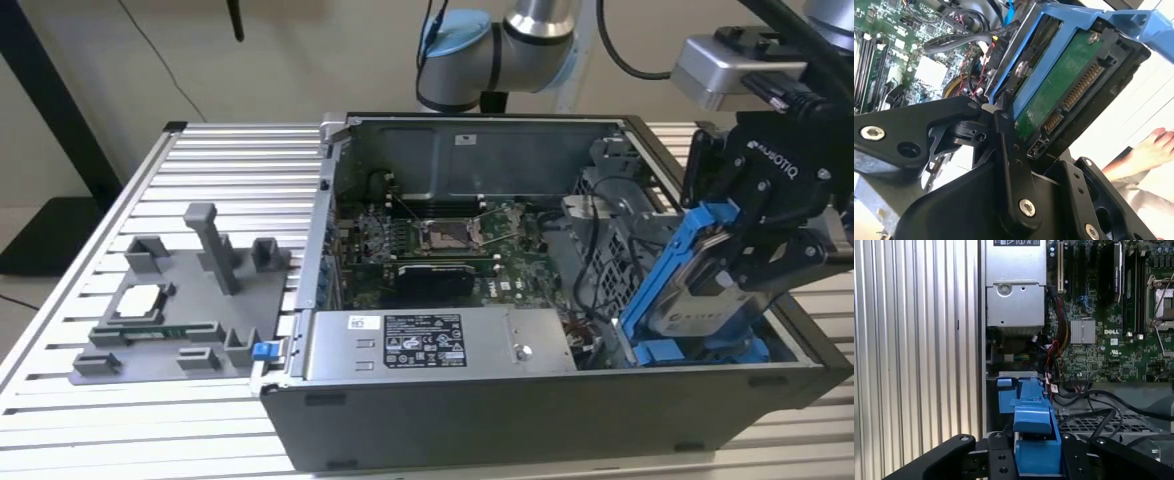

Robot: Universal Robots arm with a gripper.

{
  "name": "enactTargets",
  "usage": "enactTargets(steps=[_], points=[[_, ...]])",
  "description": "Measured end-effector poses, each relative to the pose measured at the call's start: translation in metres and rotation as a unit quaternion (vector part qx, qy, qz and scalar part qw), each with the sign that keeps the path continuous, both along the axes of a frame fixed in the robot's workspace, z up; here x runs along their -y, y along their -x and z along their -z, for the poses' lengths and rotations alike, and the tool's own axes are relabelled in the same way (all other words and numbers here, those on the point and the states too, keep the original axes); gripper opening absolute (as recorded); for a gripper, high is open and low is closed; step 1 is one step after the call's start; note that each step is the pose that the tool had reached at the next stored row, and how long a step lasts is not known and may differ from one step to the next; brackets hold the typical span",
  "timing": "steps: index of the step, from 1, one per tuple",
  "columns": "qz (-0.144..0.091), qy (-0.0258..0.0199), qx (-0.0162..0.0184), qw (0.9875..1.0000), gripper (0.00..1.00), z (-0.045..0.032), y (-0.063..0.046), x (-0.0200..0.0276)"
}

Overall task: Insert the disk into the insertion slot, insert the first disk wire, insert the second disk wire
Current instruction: 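Insert the disk into the insertion slot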

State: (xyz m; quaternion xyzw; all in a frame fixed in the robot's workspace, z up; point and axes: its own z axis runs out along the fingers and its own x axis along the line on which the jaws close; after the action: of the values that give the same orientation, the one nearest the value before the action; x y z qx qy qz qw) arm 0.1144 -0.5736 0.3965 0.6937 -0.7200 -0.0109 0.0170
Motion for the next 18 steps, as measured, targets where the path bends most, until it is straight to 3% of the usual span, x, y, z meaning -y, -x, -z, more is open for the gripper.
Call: enactTargets(steps=[8,13,18], points=[[0.001,-0.0058,0.0,1.0,0.0,0.0093,0.0,-0.0034],[0.001,-0.0065,0.0,1.0,0.0,0.0176,0.0,-0.0035],[0.001,-0.0067,-0.0001,1.0,0.0,0.0198,0.0,-0.0036]])
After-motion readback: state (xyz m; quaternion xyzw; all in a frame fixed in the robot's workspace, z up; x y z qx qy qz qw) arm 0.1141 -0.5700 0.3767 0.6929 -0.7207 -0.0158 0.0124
